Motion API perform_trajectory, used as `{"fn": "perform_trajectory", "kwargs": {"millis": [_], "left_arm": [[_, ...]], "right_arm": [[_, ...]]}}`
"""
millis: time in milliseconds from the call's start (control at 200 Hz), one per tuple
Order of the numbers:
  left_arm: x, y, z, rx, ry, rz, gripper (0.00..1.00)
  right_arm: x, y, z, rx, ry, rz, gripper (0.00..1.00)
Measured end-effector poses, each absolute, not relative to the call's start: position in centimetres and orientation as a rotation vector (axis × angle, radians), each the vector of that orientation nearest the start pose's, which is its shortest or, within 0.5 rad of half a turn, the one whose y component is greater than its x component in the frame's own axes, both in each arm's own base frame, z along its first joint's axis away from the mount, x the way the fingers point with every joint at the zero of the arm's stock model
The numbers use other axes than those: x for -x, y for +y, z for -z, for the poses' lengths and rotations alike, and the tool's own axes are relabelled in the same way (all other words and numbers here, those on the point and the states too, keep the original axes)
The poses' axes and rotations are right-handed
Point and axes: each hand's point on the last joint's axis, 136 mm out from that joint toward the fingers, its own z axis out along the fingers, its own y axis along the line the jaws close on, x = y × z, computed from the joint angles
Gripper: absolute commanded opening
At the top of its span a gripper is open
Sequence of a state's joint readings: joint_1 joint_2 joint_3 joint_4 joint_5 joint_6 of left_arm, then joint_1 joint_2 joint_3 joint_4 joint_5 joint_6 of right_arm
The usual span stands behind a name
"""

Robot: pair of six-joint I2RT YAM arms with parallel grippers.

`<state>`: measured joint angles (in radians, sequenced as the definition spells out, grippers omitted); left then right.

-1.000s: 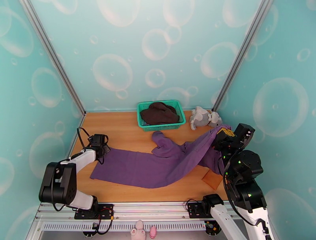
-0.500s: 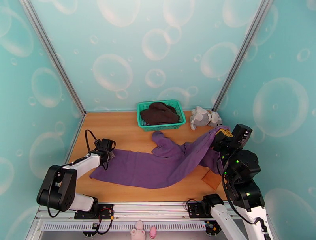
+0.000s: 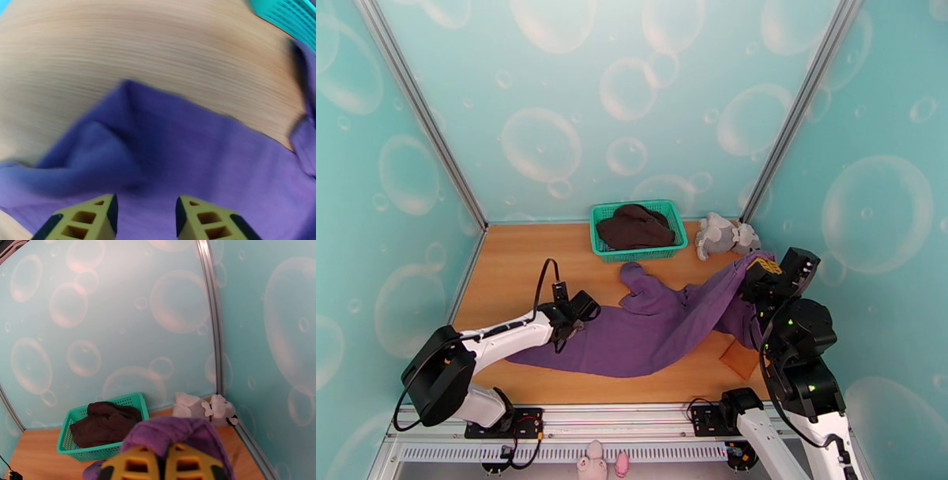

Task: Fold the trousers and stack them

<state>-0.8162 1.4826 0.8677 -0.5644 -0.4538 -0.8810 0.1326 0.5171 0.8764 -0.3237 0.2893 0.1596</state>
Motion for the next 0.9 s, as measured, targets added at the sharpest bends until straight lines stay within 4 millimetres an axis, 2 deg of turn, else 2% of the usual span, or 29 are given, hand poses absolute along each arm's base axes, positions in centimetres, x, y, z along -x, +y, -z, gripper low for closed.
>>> {"fn": "perform_trajectory", "kwargs": {"millis": [65,130,190,265,355,420,530,630,735,805,900], "left_arm": [[-27.2,-18.9,-8.1,0.18,2.541,0.058,0.45],[-27.6,-18.6,-9.3,0.199,2.512,0.098,0.46],[-28.6,-17.1,-10.4,0.257,2.481,0.111,0.49],[-30.1,-13.6,-10.8,0.371,2.445,0.073,0.52],[-31.0,-9.1,-9.5,0.481,2.441,-0.013,0.58],[-30.9,-6.7,-8.1,0.533,2.461,-0.045,0.62],[-30.4,-4.8,-5.8,0.579,2.508,-0.022,0.62],[-29.8,-5.0,-4.0,0.581,2.559,0.046,0.62],[-28.6,-7.0,-2.9,0.534,2.612,0.186,0.6],[-27.3,-8.8,-3.1,0.485,2.628,0.309,0.59],[-26.0,-11.9,-5.2,0.378,2.602,0.476,0.58]], "right_arm": [[-24.3,-1.7,-39.4,-0.25,1.521,-0.009,0.08],[-24.5,-1.7,-39.3,-0.249,1.526,-0.008,0.08],[-24.6,-1.7,-39.2,-0.249,1.531,-0.007,0.08],[-24.7,-1.6,-39.0,-0.248,1.535,-0.007,0.08],[-24.7,-1.6,-39.0,-0.246,1.536,-0.009,0.08],[-24.7,-1.6,-38.9,-0.245,1.538,-0.008,0.08],[-24.7,-1.6,-38.9,-0.245,1.537,-0.009,0.08],[-24.7,-1.6,-38.9,-0.245,1.536,-0.009,0.08],[-24.6,-1.6,-39.0,-0.245,1.534,-0.009,0.08],[-24.5,-1.6,-39.0,-0.245,1.531,-0.01,0.08],[-24.6,-1.6,-39.0,-0.245,1.533,-0.009,0.09]]}}
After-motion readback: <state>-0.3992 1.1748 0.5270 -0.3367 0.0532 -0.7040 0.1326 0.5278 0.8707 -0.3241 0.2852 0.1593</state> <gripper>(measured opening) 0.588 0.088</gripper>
